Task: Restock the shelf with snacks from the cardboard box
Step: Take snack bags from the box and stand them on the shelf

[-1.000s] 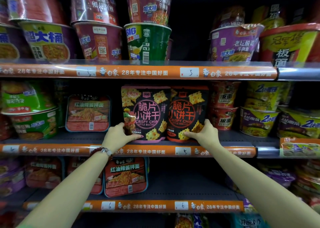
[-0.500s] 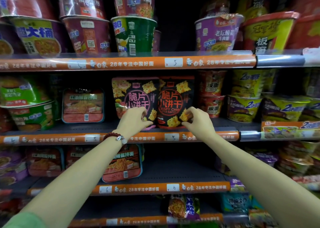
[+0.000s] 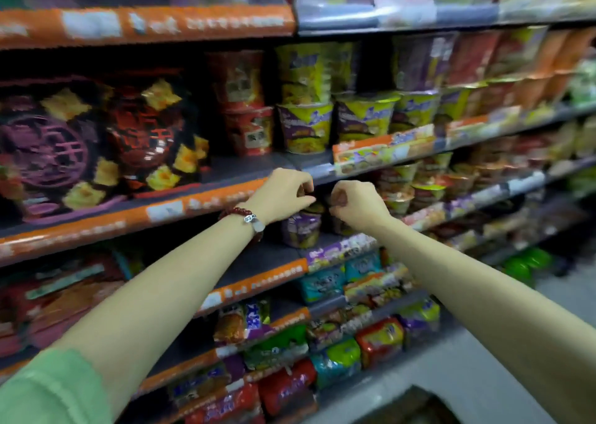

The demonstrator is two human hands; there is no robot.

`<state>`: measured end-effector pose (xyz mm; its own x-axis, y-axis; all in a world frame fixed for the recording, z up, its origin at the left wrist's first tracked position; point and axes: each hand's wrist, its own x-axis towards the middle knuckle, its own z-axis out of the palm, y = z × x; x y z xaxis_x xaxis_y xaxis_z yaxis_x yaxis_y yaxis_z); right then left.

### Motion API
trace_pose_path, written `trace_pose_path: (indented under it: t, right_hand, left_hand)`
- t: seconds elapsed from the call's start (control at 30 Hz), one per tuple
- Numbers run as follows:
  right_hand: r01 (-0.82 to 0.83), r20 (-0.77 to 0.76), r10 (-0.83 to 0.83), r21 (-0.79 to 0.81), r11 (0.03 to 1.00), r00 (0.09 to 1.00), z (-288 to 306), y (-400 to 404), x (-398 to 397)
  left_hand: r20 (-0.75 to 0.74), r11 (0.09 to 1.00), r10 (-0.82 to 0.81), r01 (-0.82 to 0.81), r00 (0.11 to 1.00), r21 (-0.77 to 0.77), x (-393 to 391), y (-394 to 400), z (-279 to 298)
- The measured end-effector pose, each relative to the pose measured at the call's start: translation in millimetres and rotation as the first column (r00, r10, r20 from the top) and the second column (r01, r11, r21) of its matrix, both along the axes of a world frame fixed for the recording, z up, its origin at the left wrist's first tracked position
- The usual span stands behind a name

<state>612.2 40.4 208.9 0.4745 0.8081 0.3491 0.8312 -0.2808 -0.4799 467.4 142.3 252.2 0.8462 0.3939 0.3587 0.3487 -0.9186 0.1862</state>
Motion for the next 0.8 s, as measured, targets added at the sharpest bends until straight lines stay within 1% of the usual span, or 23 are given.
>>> trace_pose_path:
  t: [0.17,0.27,0.33,0.47,0.57,0.7,0.77,0.8]
  right_hand:
    - [0.184,-0.06,-0.187,-0.053,0.982,0.981,-43,-48,67]
    - [0.32,-0.138,-0.33,-0.09,0.943,0.934,-72,-82,106]
    - [0.423,-0.169,-0.439,-0.122,0.898,0.883,-93,-108,131]
    - [0.634,-0.246,-0.663,-0.193,0.749,0.708,-148,-165,173]
    - [0.731,-0.293,-0.78,-0.277,0.623,0.553,-195,-210,187]
    - [0.779,-0.349,-0.861,-0.388,0.493,0.371,-257,-263,186]
    - [0.774,-0.359,-0.882,-0.446,0.449,0.305,-291,-285,185]
    - [0.763,-0.361,-0.888,-0.474,0.439,0.286,-309,-295,186]
  left_hand:
    - [-0.055,0.973,-0.217,0.212,0.975,-0.089,102,-33,-37]
    - [-0.105,0.932,-0.352,0.338,0.93,-0.131,164,-53,-64]
    - [-0.125,0.893,-0.442,0.422,0.888,-0.156,206,-66,-86]
    - [-0.214,0.801,-0.595,0.548,0.775,-0.242,282,-100,-142]
    - [-0.268,0.746,-0.662,0.582,0.7,-0.323,322,-133,-188]
    - [-0.343,0.708,-0.702,0.56,0.624,-0.43,350,-175,-254]
    - [-0.382,0.703,-0.708,0.545,0.594,-0.457,359,-192,-292]
    - [-0.4,0.706,-0.706,0.534,0.584,-0.466,363,-199,-312]
